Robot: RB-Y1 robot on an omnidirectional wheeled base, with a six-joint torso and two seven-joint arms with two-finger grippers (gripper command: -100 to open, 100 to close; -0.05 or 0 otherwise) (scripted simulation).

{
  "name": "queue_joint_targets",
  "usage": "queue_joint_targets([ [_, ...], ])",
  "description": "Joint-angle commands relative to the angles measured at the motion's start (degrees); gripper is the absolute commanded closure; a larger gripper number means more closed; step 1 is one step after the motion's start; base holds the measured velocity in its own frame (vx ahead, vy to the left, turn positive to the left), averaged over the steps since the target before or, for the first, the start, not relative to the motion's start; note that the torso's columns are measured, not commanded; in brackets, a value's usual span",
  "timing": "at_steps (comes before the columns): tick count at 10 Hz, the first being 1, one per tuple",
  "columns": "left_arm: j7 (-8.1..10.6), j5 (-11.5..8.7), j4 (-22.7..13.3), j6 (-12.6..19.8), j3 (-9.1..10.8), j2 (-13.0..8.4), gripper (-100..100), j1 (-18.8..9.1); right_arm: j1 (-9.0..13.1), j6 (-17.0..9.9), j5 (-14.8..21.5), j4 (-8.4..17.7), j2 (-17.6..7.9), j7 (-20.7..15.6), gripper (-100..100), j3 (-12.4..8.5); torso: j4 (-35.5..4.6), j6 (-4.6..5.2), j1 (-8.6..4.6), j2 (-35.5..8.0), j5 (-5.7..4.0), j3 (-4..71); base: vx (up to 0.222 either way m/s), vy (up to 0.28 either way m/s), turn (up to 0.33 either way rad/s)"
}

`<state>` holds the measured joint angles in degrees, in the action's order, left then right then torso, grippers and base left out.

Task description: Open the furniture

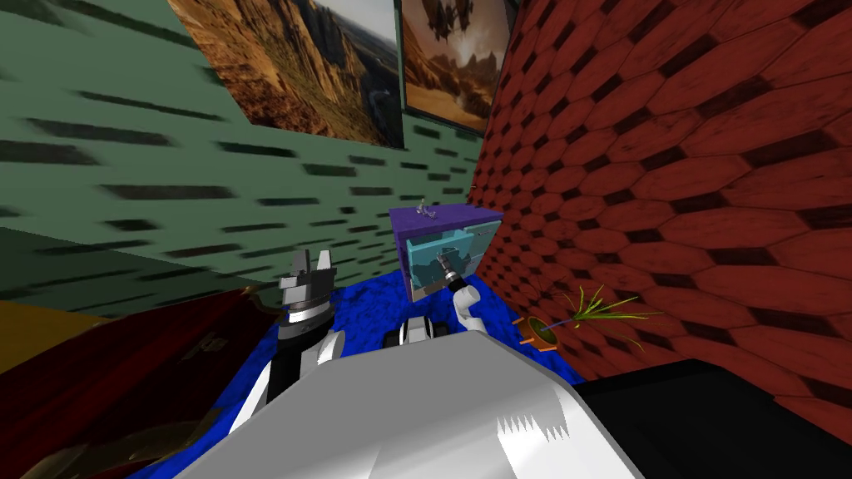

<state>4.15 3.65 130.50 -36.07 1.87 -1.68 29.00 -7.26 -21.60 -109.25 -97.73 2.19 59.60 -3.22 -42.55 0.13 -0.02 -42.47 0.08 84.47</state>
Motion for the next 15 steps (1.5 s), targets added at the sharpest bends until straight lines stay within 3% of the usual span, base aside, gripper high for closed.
queue_joint_targets([
  [1,0.0,0.0,0.0,0.0,0.0,0.0,0,0.01,-0.14,-1.32,-0.26,0.18,0.31,-1.59,100,-0.81,-0.05,0.02,0.03,0.06,0.04,0.05,0.0,0.007,-0.005],
  [6,0.0,0.0,0.0,0.0,0.0,0.0,0,-0.01,-0.96,-2.37,-0.6,-0.57,-0.42,-2.02,100,-0.71,-0.02,0.02,-0.08,-0.11,-0.02,-0.06,-0.148,-0.037,-0.023],
  [7,0.0,0.0,0.0,0.0,0.0,0.0,0,0.0,-0.79,0.47,0.95,-1.0,-3.18,0.87,-100,0.41,0.02,-0.06,0.08,0.22,0.03,0.13,-0.048,-0.005,0.165],
  [8,0.0,0.0,0.0,0.0,0.0,0.0,0,-0.01,-0.79,0.74,0.95,-1.0,-3.18,1.86,-100,0.41,0.2,-0.14,0.14,0.35,0.0,0.22,-0.038,-0.006,0.075],
  [9,0.0,0.0,0.0,0.0,0.0,0.0,0,0.0,-0.37,3.09,2.46,-1.61,-5.7,3.79,-100,1.47,0.29,-0.11,0.09,0.37,-0.05,0.22,-0.032,0.003,0.124],
  [11,0.0,0.0,0.0,0.0,0.0,0.0,0,0.01,-0.37,3.87,2.46,-1.61,-5.89,5.71,-100,1.47,0.29,-0.13,0.01,0.28,-0.08,0.16,-0.019,0.0,0.03],
  [12,0.0,0.0,0.0,0.0,0.0,0.0,0,0.01,0.04,6.54,3.98,-2.21,-8.6,8.06,-100,2.54,0.29,-0.12,0.0,0.26,-0.09,0.15,-0.025,-0.002,0.114],
  [13,0.0,0.0,0.0,0.0,0.0,0.0,0,0.0,0.04,7.0,3.98,-2.21,-8.6,9.56,-100,2.54,0.27,-0.15,0.0,0.18,-0.09,0.1,-0.029,-0.004,0.103],
  [14,0.0,0.0,0.0,0.0,0.0,0.0,0,0.0,0.46,9.38,5.49,-2.82,-11.31,11.54,-100,3.61,0.26,-0.13,0.02,0.15,-0.08,0.07,-0.042,-0.003,0.132],
  [15,0.0,0.0,0.0,0.0,0.0,0.0,0,0.0,0.46,10.14,5.49,-2.82,-11.31,13.19,-100,3.61,0.25,-0.14,0.02,0.11,-0.08,0.06,-0.037,0.0,0.079],
])
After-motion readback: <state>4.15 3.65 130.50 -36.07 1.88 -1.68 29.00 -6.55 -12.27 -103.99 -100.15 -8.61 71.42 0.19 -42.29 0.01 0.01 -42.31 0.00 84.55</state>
